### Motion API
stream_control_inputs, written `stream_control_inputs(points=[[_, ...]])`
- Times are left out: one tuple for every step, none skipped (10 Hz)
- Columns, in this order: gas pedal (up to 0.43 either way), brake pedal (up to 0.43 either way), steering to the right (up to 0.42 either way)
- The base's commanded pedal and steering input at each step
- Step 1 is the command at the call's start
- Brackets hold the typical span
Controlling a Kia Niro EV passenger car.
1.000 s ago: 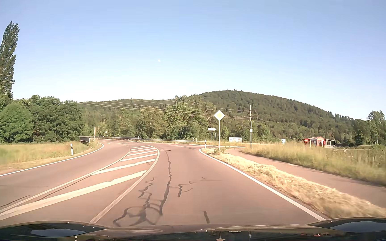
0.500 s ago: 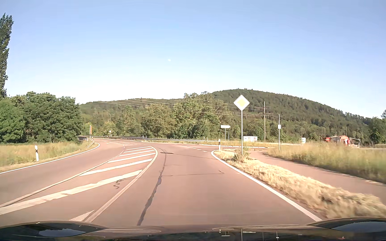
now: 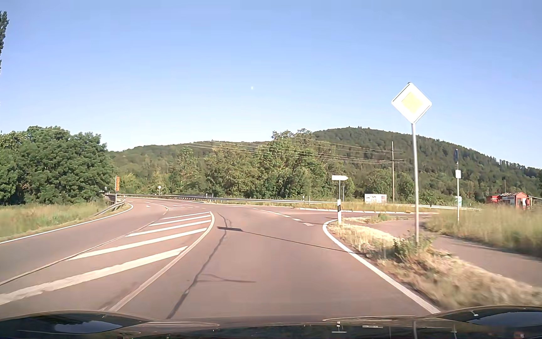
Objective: Follow the waypoints while adhering to traffic rules and regulations
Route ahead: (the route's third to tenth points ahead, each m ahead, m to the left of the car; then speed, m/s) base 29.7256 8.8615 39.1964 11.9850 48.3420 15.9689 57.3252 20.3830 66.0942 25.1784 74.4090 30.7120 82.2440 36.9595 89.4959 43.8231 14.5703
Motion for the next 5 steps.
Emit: stream_control_inputs(points=[[0.177, 0.0, -0.037], [0.177, 0.0, -0.04], [0.177, 0.0, -0.043], [0.169, 0.0, -0.044], [0.157, 0.0, -0.045]])
